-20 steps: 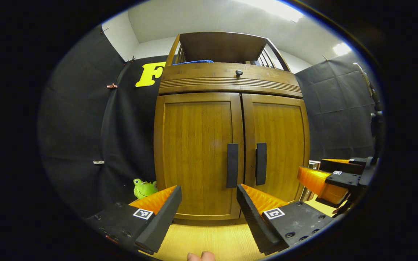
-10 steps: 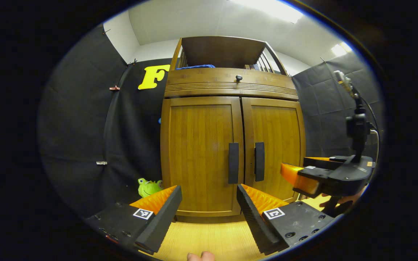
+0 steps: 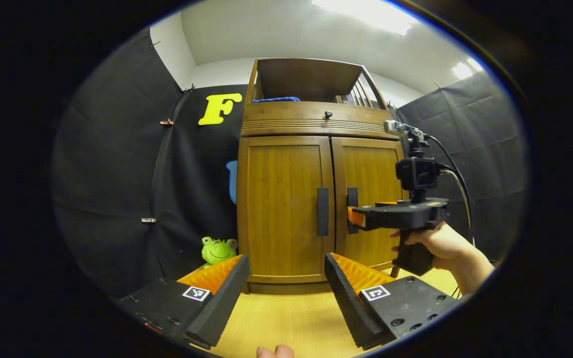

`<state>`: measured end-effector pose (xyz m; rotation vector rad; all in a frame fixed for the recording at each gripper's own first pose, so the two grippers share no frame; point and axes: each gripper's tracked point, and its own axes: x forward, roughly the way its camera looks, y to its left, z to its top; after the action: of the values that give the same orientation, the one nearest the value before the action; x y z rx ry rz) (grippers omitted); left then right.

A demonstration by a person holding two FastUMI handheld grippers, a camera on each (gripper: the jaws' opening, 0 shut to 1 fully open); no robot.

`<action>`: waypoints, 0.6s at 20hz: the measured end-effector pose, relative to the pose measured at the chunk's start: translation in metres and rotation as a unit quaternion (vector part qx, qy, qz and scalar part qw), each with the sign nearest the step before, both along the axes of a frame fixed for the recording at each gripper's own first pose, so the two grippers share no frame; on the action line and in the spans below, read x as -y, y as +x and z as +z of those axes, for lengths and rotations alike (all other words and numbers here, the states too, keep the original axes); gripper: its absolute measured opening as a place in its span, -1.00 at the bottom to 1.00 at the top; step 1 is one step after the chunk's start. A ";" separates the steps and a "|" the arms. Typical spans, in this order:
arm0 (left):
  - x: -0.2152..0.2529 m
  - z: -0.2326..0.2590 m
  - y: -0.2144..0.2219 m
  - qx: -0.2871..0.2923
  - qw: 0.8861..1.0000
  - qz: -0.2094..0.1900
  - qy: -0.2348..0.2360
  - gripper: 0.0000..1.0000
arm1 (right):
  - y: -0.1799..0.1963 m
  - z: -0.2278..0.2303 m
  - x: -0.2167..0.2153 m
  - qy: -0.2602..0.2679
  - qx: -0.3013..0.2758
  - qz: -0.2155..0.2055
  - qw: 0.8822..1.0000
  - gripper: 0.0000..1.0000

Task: Open the right door of the double-door shoe cabinet with the right hand, and open the left door with the left hand.

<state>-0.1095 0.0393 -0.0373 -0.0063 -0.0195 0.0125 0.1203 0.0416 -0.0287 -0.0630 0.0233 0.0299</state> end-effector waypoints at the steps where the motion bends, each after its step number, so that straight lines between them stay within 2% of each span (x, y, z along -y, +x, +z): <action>1: -0.006 -0.007 -0.001 -0.005 1.000 0.002 -0.004 0.89 | 0.007 -0.003 -0.002 0.002 -0.005 0.001 1.000 0.92; 3: -0.013 -0.014 -0.001 -0.011 1.000 0.003 -0.015 0.89 | 0.017 -0.012 -0.006 0.003 -0.020 0.005 1.000 0.92; 4: -0.015 -0.015 0.000 -0.016 1.000 0.004 -0.017 0.89 | 0.023 -0.014 -0.008 0.001 -0.021 0.005 1.000 0.73; 5: -0.018 -0.016 0.001 -0.017 1.000 0.006 -0.019 0.92 | 0.028 -0.017 -0.007 -0.001 -0.021 -0.001 1.000 0.71; 6: -0.021 -0.014 0.002 -0.014 1.000 0.011 -0.022 0.89 | 0.030 -0.019 -0.008 -0.002 -0.023 -0.002 1.000 0.56; 9: -0.028 -0.016 0.003 -0.014 0.999 0.015 -0.029 0.89 | 0.041 -0.023 -0.006 -0.003 -0.018 -0.012 1.000 0.53; 10: -0.029 -0.016 0.003 -0.015 0.999 0.016 -0.028 0.89 | 0.041 -0.020 -0.004 -0.001 -0.016 -0.017 1.000 0.12; 12: -0.031 -0.016 0.004 -0.014 0.999 0.018 -0.027 0.89 | 0.045 -0.021 -0.009 0.017 -0.013 -0.010 1.000 -0.10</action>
<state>-0.1058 0.0702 -0.0530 -0.0588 0.0078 0.0484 0.1651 0.0506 -0.0502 -0.0282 0.0502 0.0117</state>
